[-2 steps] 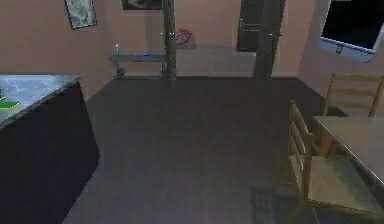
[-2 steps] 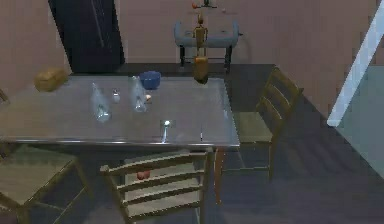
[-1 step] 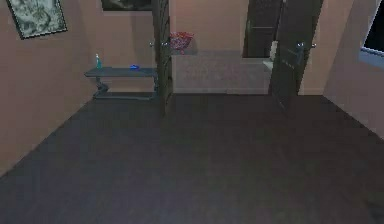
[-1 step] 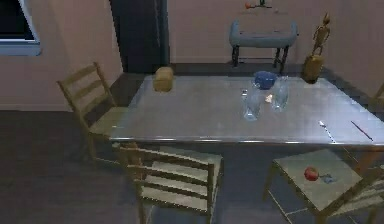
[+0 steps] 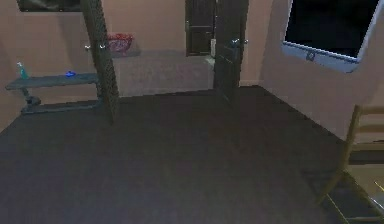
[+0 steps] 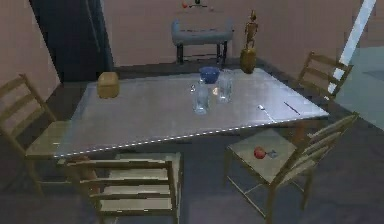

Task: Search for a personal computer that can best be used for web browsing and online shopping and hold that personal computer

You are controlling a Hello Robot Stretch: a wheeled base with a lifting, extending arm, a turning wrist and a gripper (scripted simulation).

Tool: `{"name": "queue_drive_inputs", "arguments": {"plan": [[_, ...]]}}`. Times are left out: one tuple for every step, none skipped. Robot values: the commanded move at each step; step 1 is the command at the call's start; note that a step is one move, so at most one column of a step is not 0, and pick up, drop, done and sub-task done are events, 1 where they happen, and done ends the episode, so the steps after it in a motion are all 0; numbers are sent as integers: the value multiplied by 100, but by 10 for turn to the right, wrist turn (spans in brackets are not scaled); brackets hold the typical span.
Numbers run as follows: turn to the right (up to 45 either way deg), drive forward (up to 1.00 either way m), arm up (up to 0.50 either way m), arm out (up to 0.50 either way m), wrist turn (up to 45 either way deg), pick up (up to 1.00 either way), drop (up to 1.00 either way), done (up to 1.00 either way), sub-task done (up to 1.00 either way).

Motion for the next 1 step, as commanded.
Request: {"name": "queue_drive_inputs", "arguments": {"plan": [[0, 10, 0, 0, 0, 0, 0, 0, 0]]}}
